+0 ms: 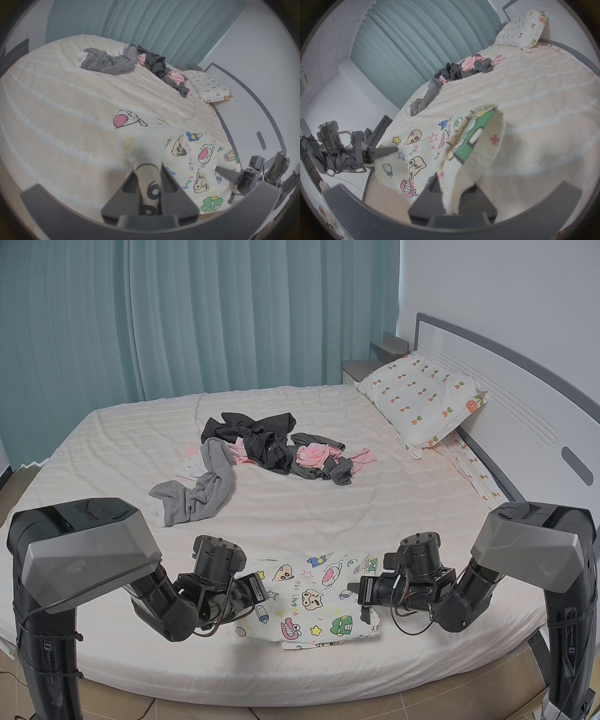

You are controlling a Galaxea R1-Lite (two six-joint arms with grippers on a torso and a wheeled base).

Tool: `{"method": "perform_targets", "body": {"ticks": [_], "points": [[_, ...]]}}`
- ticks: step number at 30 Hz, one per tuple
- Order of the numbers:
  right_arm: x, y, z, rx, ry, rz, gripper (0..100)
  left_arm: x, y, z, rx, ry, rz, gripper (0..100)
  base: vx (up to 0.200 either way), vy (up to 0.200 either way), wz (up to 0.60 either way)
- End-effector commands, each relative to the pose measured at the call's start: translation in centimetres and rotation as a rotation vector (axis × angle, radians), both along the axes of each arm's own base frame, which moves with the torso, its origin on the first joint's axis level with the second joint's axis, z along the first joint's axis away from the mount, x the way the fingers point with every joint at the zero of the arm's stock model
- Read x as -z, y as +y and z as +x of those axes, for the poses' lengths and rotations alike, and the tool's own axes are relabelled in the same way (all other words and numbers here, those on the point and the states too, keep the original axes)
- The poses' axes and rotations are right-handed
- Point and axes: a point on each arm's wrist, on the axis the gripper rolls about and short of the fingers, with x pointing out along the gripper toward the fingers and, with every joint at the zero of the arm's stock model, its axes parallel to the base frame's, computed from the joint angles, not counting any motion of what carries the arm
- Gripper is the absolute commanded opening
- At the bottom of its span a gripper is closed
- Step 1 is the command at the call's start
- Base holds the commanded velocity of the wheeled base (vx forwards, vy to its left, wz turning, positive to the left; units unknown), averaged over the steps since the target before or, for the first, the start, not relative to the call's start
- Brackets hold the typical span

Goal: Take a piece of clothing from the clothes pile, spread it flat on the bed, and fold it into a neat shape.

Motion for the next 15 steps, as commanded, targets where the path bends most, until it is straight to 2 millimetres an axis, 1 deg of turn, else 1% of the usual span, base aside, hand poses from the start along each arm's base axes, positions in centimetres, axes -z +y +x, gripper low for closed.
{"method": "perform_targets", "body": {"ticks": [1,15], "points": [[0.2,0.1,0.0,-0.003,0.004,-0.002,0,-0.1,-0.1,0.3,-0.002,-0.006,-0.004,0,0.0,0.0,0.0],[-0.6,0.8,0.7,0.013,-0.014,0.044,0,-0.7,0.4,1.7,-0.031,-0.04,-0.021,0,0.0,0.0,0.0]]}}
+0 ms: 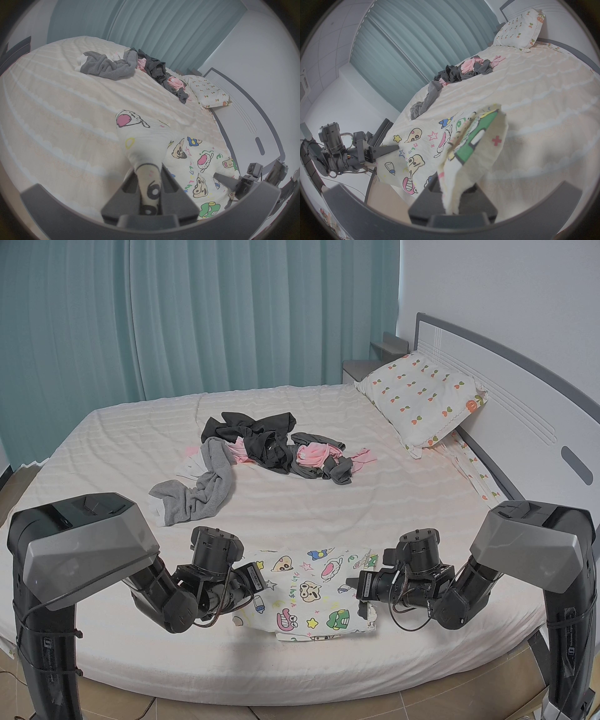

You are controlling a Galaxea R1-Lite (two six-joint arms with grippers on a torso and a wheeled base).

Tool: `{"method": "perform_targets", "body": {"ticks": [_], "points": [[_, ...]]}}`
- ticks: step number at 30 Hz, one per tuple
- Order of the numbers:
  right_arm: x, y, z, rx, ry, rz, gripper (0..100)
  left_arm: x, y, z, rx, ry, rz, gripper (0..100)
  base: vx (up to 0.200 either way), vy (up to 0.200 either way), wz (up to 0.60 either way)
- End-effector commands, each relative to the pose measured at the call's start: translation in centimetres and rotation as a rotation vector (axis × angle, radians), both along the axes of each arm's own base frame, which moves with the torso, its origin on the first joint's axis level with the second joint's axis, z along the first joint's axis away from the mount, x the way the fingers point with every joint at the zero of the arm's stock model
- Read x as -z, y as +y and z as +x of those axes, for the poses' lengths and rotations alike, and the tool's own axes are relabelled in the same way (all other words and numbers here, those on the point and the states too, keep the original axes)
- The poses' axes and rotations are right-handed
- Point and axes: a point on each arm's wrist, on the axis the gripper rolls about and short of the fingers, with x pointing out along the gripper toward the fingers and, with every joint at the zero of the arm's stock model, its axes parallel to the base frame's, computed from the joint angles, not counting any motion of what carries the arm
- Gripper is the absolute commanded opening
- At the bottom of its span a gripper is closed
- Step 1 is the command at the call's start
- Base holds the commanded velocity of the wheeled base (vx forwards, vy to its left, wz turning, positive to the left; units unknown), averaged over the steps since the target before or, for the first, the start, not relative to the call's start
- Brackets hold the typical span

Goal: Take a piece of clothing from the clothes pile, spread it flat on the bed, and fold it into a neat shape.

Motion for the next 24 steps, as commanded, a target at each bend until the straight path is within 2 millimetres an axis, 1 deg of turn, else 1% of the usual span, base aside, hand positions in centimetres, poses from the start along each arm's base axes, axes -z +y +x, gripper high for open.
{"method": "perform_targets", "body": {"ticks": [1,7,16,24], "points": [[-0.14,0.27,0.08,0.0,-0.006,0.006,0,-0.03,0.21,0.27,-0.009,-0.004,-0.001,0,0.0,0.0,0.0],[-0.06,0.27,0.16,0.014,-0.008,0.0,0,0.0,0.24,0.21,-0.008,-0.005,-0.001,0,0.0,0.0,0.0],[-0.11,0.3,0.21,0.014,-0.01,0.001,0,-0.05,0.21,0.28,-0.009,-0.005,-0.002,0,0.2,0.0,0.0],[0.09,0.27,0.15,0.014,-0.002,-0.004,0,0.36,0.35,-0.27,-0.006,0.016,0.011,0,0.0,0.0,0.0]]}}
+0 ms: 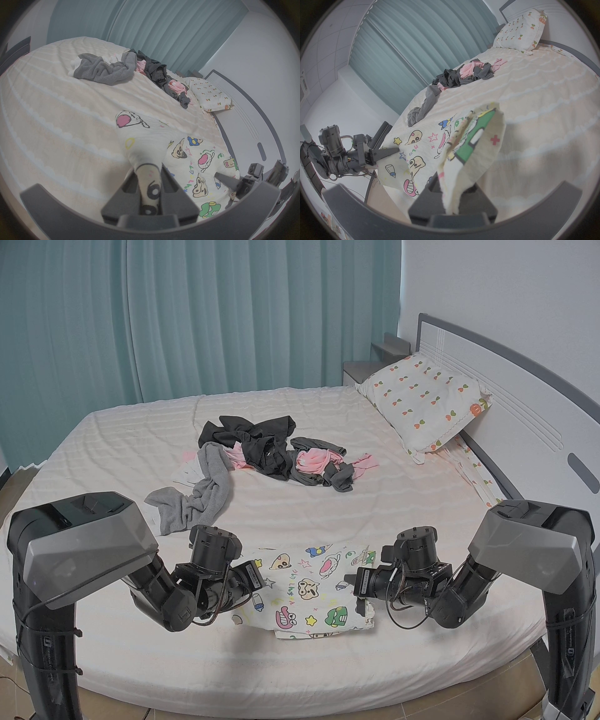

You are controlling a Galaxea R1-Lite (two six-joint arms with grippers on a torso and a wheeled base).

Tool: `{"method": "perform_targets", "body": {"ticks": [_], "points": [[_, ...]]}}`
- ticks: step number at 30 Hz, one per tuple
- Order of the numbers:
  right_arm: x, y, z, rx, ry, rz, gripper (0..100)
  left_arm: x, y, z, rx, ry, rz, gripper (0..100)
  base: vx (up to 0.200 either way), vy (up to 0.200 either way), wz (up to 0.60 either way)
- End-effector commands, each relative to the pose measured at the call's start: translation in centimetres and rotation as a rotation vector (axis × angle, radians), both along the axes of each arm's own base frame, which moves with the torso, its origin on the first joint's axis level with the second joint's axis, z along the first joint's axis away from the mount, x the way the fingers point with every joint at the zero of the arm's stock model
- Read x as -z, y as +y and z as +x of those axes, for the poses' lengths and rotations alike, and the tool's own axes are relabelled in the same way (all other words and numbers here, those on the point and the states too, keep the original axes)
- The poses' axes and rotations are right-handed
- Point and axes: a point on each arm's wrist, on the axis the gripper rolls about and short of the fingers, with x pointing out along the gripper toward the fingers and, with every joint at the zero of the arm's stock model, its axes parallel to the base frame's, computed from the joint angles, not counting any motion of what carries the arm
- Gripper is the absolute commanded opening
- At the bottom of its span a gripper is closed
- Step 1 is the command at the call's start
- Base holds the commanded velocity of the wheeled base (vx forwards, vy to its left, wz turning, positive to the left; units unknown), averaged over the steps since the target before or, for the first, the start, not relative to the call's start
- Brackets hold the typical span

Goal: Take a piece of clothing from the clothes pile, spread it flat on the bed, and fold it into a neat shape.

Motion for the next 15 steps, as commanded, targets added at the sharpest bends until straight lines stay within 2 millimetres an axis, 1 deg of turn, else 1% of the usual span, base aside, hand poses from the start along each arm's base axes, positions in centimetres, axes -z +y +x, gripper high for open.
{"method": "perform_targets", "body": {"ticks": [1,4,8,15], "points": [[0.3,0.02,-0.05,0.0,0.007,-0.004,0,0.08,0.07,-0.16,0.0,0.006,0.003,0,0.0,0.0,0.0],[0.31,0.01,-0.05,0.0,0.008,-0.005,0,-0.01,0.25,-0.12,-0.005,0.005,0.002,0,0.0,0.0,0.0],[0.26,0.04,-0.01,0.0,0.004,-0.003,0,-0.05,0.73,0.08,-0.019,0.002,0.006,0,0.0,0.2,0.0],[0.22,0.06,0.03,0.0,0.001,-0.001,0,0.11,0.95,-0.12,-0.023,0.012,0.009,0,0.0,0.2,0.0]]}}
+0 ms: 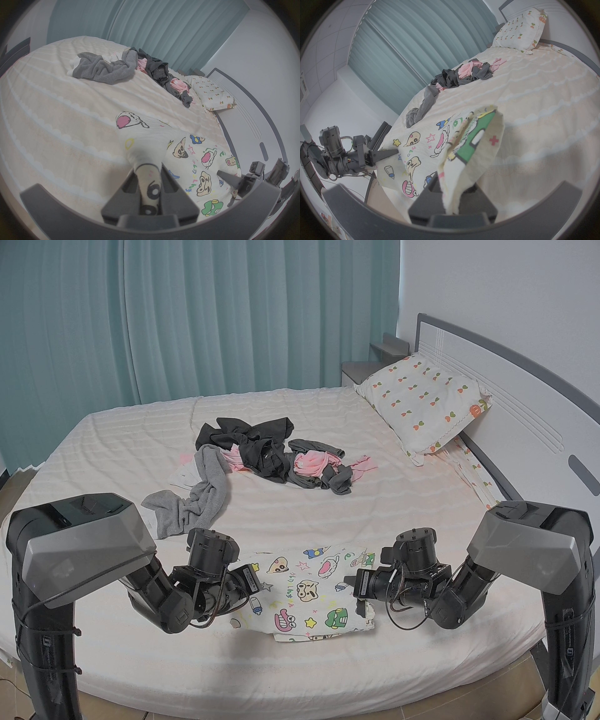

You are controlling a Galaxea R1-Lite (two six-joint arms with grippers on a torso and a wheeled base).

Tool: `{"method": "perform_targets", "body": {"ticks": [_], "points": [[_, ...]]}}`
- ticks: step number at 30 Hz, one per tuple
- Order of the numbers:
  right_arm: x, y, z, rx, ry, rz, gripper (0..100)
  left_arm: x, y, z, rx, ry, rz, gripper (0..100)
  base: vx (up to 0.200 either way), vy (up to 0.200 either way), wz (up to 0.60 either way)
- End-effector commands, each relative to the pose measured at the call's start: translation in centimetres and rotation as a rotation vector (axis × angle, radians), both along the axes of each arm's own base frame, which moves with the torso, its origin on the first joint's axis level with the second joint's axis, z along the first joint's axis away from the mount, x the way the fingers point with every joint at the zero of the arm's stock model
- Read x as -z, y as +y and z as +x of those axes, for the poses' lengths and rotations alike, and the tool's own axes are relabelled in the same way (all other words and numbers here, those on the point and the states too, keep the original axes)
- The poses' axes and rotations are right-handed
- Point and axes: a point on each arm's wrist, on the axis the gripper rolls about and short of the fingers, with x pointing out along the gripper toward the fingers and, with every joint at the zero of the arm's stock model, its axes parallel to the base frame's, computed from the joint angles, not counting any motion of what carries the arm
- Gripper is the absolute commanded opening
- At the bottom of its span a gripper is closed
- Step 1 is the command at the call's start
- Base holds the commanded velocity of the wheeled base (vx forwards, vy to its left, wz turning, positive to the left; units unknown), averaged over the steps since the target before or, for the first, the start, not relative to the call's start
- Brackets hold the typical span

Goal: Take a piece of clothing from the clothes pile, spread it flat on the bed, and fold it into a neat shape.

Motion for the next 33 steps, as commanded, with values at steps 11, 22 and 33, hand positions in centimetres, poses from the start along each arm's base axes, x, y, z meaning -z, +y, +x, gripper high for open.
{"method": "perform_targets", "body": {"ticks": [11,22,33], "points": [[-0.1,0.8,-0.2,-0.017,-0.003,0.001,0,-0.2,0.4,-0.7,-0.005,0.012,0.008,0,0.0,0.2,0.0],[0.5,1.8,0.0,-0.037,0.02,-0.012,0,0.3,1.5,-1.7,-0.023,0.05,0.023,0,0.0,0.2,0.0],[1.6,1.7,-0.1,-0.034,0.045,-0.03,0,0.8,1.8,-1.9,-0.036,0.066,0.043,0,0.0,0.164,0.0]]}}
